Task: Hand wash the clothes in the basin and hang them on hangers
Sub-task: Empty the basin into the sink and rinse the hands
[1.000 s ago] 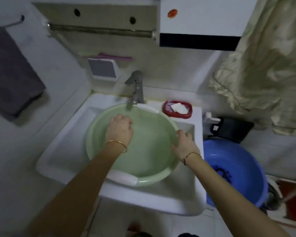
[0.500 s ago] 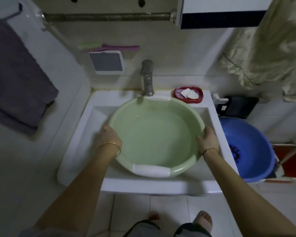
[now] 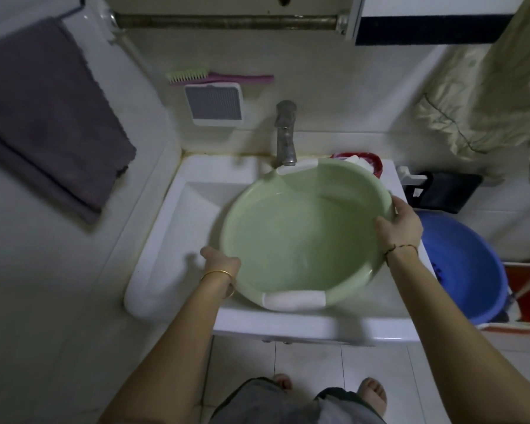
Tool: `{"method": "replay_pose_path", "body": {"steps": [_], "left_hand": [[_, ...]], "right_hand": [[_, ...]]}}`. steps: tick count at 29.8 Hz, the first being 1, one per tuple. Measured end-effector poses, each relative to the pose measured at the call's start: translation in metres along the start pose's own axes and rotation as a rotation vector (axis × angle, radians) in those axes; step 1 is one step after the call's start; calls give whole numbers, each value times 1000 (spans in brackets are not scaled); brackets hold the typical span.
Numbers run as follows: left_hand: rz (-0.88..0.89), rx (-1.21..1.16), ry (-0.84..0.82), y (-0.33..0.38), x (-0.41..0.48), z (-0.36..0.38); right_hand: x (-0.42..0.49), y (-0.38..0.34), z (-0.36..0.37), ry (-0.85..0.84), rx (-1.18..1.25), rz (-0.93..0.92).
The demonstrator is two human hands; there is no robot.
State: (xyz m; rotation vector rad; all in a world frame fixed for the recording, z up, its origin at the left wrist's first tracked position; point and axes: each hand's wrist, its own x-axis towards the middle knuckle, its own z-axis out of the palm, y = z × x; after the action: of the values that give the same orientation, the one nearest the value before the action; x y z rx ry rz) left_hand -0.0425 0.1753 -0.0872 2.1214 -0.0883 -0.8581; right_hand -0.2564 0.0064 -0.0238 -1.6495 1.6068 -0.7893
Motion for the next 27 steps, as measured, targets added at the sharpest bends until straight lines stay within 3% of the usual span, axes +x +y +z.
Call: {"method": "replay_pose_path", "body": {"steps": [2,7,27], "left_hand": [[13,36,-34,0,-1,-4],[136,446,-58,-6,-4,-15],[220,567,-37,4,3,4]], "right_hand": [[-1,-2,1,4,-2,-16],[-4,-9,1,19,21,-63],[-2,-37,-30,64,-80,-176]]}}
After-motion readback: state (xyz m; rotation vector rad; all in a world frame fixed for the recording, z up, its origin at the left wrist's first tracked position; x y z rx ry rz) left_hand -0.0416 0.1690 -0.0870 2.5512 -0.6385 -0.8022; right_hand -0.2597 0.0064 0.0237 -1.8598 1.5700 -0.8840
